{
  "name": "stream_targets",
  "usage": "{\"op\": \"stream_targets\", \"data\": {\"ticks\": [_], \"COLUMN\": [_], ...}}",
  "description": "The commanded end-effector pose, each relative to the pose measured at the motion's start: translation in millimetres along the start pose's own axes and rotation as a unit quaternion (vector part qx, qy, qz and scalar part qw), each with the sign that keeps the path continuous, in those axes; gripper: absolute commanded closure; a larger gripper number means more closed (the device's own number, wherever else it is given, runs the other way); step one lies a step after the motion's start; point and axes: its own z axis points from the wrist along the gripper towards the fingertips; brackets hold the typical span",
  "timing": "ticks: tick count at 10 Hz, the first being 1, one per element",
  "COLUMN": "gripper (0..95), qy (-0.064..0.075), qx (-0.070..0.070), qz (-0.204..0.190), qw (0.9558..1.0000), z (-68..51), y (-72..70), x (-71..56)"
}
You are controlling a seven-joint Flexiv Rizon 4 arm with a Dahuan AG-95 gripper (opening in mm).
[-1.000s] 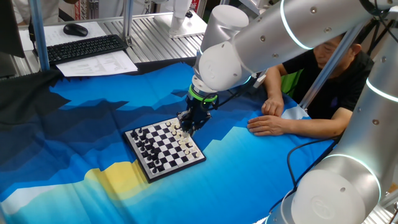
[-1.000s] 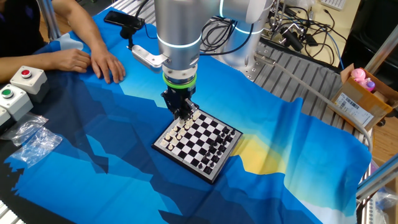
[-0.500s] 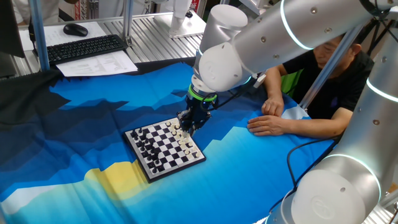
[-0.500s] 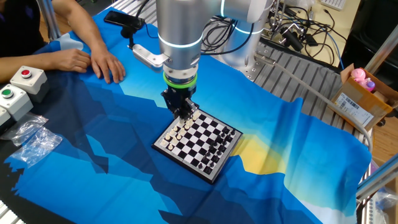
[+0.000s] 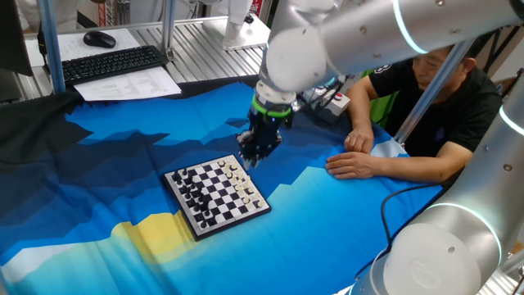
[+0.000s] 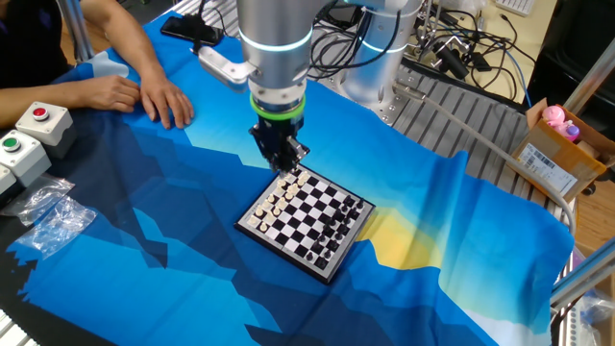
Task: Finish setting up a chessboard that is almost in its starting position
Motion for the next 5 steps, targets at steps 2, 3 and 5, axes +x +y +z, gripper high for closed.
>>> {"op": "stream_targets", "data": {"ticks": [2, 3, 5], "gripper": [95.0, 95.0, 95.0], "qy": [0.008, 0.013, 0.024], "qx": [0.016, 0.014, 0.013], "qz": [0.015, 0.021, 0.027], "qw": [0.9997, 0.9996, 0.9993], "z": [-36.8, -41.8, -47.9], "y": [-12.7, -15.4, -16.5], "x": [3.4, 1.7, -1.7]}}
